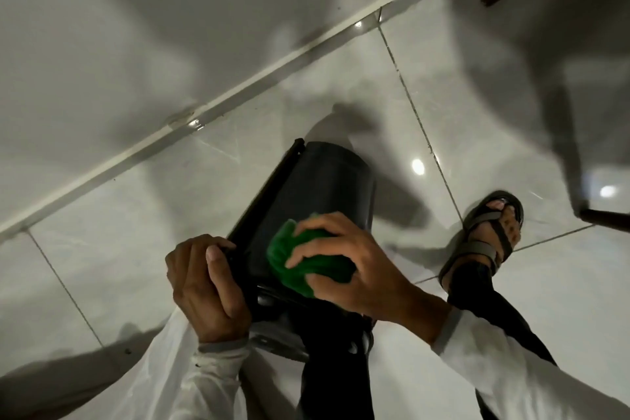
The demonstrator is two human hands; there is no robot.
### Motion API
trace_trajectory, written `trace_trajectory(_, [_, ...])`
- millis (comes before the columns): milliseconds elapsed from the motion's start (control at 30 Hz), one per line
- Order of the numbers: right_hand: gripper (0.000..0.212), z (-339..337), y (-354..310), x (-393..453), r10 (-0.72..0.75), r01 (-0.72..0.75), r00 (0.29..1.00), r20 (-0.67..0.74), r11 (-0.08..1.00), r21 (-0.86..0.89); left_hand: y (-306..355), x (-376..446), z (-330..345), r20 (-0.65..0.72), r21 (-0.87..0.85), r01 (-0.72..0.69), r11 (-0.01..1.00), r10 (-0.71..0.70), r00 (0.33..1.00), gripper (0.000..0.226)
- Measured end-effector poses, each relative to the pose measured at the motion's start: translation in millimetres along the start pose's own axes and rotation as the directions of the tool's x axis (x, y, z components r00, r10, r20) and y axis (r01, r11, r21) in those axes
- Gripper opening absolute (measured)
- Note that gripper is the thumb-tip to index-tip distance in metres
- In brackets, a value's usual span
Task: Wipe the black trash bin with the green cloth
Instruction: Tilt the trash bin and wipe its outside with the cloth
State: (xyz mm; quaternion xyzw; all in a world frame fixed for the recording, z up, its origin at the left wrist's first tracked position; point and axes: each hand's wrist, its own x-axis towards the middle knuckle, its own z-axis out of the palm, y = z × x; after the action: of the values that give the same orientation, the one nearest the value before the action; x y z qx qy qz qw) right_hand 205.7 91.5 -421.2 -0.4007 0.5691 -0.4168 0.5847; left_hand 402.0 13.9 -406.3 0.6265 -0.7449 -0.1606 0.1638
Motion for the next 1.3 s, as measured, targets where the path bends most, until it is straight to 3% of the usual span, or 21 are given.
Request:
trace_trajectory(133, [0.028, -9.1, 23.0, -26.4, 0.096, -0.096, 0.995, 0.004, 0.994, 0.047, -12.9, -11.3, -9.1, -0.01, 0.008, 0.088, 0.996, -0.088, 0.996, 0.045])
trace_trajectory(267, [0.021, -25.1, 69.8, -27.1, 0.149, -0.154, 0.972, -0.181, 0.988, -0.013, -12.8, -18.6, -13.5, -0.009, 0.001, 0.098, 0.995, -0.098, 0.995, 0.045])
trace_trajectory(367, [0.024, -47.5, 108.3, 5.8, 0.351, -0.392, 0.843, -0.407, 0.92, -0.019, 0.3, -29.4, -8.6, 0.021, -0.01, 0.009, 1.0, -0.009, 1.0, 0.043])
trace_trajectory(433, [0.027, -58.2, 117.6, 42.3, 0.438, -0.47, 0.767, -0.469, 0.881, 0.053, 6.4, -35.4, -4.7, 0.007, -0.024, -0.063, 0.998, 0.063, 0.998, 0.044])
trace_trajectory(533, [0.038, -57.2, 105.1, 87.5, 0.456, -0.492, 0.782, -0.425, 0.87, 0.027, 14.7, -40.0, 0.1, -0.004, -0.013, -0.077, 0.997, 0.077, 0.997, 0.052])
trace_trajectory(600, [0.047, -45.2, 76.9, 86.7, 0.319, -0.384, 0.88, -0.351, 0.914, -0.132, 18.8, -41.7, 0.5, -0.009, 0.019, -0.082, 0.996, 0.082, 0.997, 0.055])
trace_trajectory(667, [0.052, -27.7, 45.3, 53.3, 0.129, -0.184, 0.968, -0.216, 0.948, -0.26, 20.4, -41.6, 3.3, 0.004, 0.028, -0.129, 0.991, 0.129, 0.992, 0.056])
trace_trajectory(767, [0.056, 2.4, 20.3, -21.8, -0.078, 0.084, 0.996, 0.031, 0.956, -0.282, 21.1, -46.1, 5.7, 0.036, 0.02, -0.233, 0.972, 0.232, 0.972, 0.046])
trace_trajectory(833, [0.054, -0.2, 30.9, -40.2, -0.15, 0.169, 0.985, 0.083, 0.931, -0.324, 24.2, -49.7, 5.9, 0.058, 0.001, -0.292, 0.957, 0.291, 0.955, 0.036])
trace_trajectory(900, [0.047, -20.1, 56.5, -17.7, -0.103, 0.075, 0.994, -0.048, 0.911, -0.405, 27.9, -51.5, 7.1, 0.07, 0.011, -0.327, 0.945, 0.325, 0.943, 0.034])
trace_trajectory(933, [0.043, -31.3, 66.9, 3.1, -0.009, -0.068, 0.984, -0.178, 0.906, -0.419, 29.7, -52.2, 7.9, 0.068, 0.022, -0.336, 0.942, 0.333, 0.94, 0.034])
trace_trajectory(1000, [0.041, -52.9, 77.1, 49.6, 0.219, -0.354, 0.893, -0.394, 0.881, -0.313, 35.1, -51.8, 11.0, 0.052, 0.021, -0.359, 0.933, 0.357, 0.933, 0.034])
trace_trajectory(1067, [0.039, -62.9, 84.3, 75.7, 0.353, -0.485, 0.801, -0.483, 0.856, -0.179, 40.1, -53.6, 13.8, 0.04, 0.014, -0.378, 0.926, 0.378, 0.925, 0.038])
trace_trajectory(1200, [0.025, -74.6, 66.7, 68.2, 0.341, -0.403, 0.757, -0.557, 0.915, 0.013, 52.3, -65.9, 13.7, 0.064, 0.017, -0.438, 0.899, 0.436, 0.898, 0.054])
trace_trajectory(1300, [0.025, -89.9, 47.8, 52.8, 0.215, -0.256, 0.817, -0.535, 0.967, -0.001, 66.0, -78.9, 15.3, 0.103, -0.053, -0.528, 0.847, 0.531, 0.841, 0.049])
